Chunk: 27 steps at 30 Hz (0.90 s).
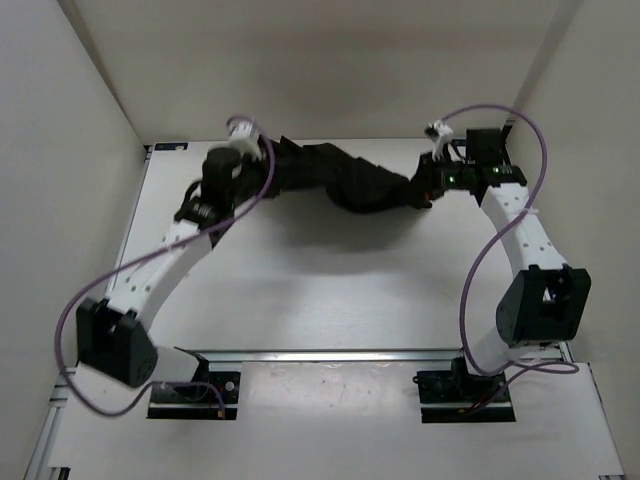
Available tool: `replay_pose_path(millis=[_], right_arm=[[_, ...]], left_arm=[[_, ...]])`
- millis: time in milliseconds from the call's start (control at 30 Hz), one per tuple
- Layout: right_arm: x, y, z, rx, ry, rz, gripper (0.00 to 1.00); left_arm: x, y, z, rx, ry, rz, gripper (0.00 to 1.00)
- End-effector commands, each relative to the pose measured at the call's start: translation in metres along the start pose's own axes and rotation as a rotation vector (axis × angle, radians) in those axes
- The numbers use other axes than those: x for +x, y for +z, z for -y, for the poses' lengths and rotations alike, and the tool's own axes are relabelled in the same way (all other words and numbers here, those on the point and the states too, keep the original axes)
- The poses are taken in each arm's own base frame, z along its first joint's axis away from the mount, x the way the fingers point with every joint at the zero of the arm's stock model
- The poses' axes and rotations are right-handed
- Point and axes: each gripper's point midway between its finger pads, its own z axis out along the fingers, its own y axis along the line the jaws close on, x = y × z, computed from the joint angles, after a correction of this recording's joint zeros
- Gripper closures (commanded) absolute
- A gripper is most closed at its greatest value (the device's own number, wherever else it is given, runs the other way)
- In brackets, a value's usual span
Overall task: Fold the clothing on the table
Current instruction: Flatten the skirt out
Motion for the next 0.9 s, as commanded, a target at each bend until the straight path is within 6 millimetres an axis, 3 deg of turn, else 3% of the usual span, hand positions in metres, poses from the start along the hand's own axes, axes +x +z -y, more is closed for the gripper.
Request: replay_pose_path(millis=[0,33,67,133,200,300,433,500,567,600,633,667,700,733,767,800,833,867], right_arm=[[0.065,-0.018,0.014,0.013,0.141,-0.094,1.00],[0.080,-0.028,0.014,0.027,0.184,-0.096,1.00],[0.092,-0.032,0.010,0.022,0.220,-0.106,1.00],[0.093,-0.049,0.006,0.055,0.219,-0.057,1.00],[0.099,-0.053,-0.003,0.058,0.229,-0.051,0.99],[0.110,-0.047,-0.027,0.004,0.264,-0.074,1.00],[0.115,-0.035,-0.029,0.003,0.258,-0.094,1.00],[0.116,-0.028,-0.019,0.002,0.277,-0.108,1.00],[0.116,-0.016,-0.005,-0.005,0.329,-0.125,1.00],[0.107,-0.011,0.014,0.010,0.358,-0.102,1.00],[0.086,-0.009,0.022,0.010,0.377,-0.055,1.00],[0.082,-0.002,0.038,0.013,0.404,-0.053,1.00],[0.055,0.005,0.053,0.012,0.396,-0.023,1.00],[0.041,0.011,0.058,0.009,0.367,-0.015,1.00],[0.002,0.015,0.071,0.018,0.297,0.022,1.00],[-0.041,0.015,0.082,0.046,0.203,0.070,1.00],[-0.062,0.013,0.079,0.051,0.160,0.094,1.00],[-0.098,0.010,0.082,0.063,0.090,0.149,1.00]], left_arm=[[0.091,-0.043,-0.050,-0.122,-0.087,-0.126,1.00],[0.123,-0.053,-0.056,-0.148,-0.111,-0.180,1.00],[0.119,-0.068,-0.051,-0.146,-0.117,-0.149,1.00],[0.146,-0.090,-0.057,-0.172,-0.172,-0.175,1.00],[0.148,-0.112,-0.055,-0.169,-0.205,-0.156,1.00],[0.150,-0.125,-0.052,-0.150,-0.258,-0.145,1.00],[0.163,-0.124,-0.062,-0.147,-0.314,-0.174,1.00],[0.170,-0.113,-0.071,-0.145,-0.348,-0.197,1.00],[0.163,-0.099,-0.083,-0.154,-0.360,-0.184,1.00],[0.165,-0.089,-0.091,-0.164,-0.357,-0.204,1.00],[0.161,-0.072,-0.100,-0.165,-0.363,-0.213,1.00],[0.131,-0.060,-0.101,-0.152,-0.343,-0.170,1.00],[0.134,-0.042,-0.112,-0.156,-0.341,-0.208,1.00],[0.111,-0.018,-0.117,-0.147,-0.343,-0.210,1.00],[0.058,-0.003,-0.108,-0.113,-0.298,-0.145,1.00],[0.052,0.018,-0.115,-0.107,-0.300,-0.167,1.00],[0.008,0.037,-0.106,-0.079,-0.258,-0.110,1.00],[-0.045,0.043,-0.084,-0.031,-0.209,-0.016,1.00]])
